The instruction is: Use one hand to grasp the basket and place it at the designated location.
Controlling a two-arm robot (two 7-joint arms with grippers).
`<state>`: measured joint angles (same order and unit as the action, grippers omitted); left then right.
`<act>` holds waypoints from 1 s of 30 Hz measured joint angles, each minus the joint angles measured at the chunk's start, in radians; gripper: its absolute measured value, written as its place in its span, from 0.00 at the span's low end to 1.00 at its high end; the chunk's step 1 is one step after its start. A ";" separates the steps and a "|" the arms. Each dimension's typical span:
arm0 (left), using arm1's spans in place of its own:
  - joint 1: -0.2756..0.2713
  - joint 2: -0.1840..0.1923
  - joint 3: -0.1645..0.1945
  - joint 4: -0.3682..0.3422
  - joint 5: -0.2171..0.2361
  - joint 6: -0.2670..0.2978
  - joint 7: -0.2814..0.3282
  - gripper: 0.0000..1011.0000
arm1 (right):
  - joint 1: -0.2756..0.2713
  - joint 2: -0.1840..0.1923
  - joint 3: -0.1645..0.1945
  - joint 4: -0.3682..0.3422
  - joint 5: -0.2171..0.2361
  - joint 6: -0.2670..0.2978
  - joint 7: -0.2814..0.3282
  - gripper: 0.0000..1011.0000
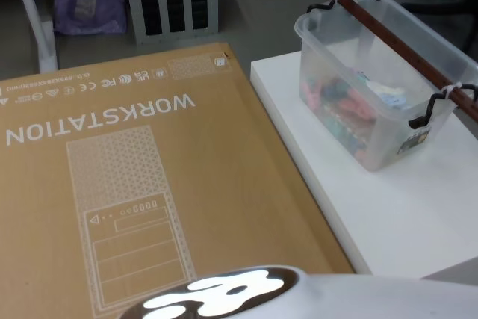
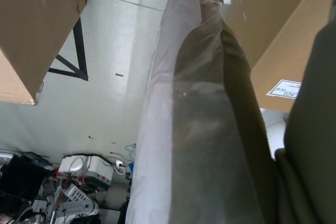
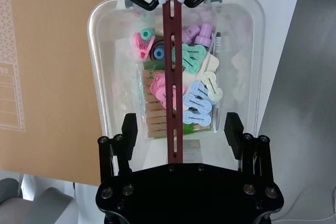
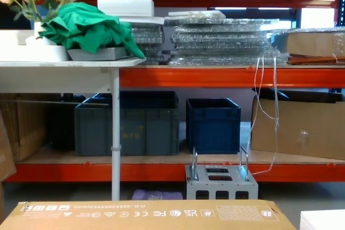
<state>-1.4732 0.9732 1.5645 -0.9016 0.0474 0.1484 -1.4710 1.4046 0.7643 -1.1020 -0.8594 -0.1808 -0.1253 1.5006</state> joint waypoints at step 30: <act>0.000 0.000 0.000 0.000 0.000 0.000 0.000 0.00 | -0.001 -0.003 -0.001 0.004 0.000 -0.001 0.001 0.99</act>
<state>-1.4732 0.9732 1.5645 -0.9016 0.0474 0.1484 -1.4710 1.4040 0.7616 -1.1030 -0.8555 -0.1806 -0.1266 1.5015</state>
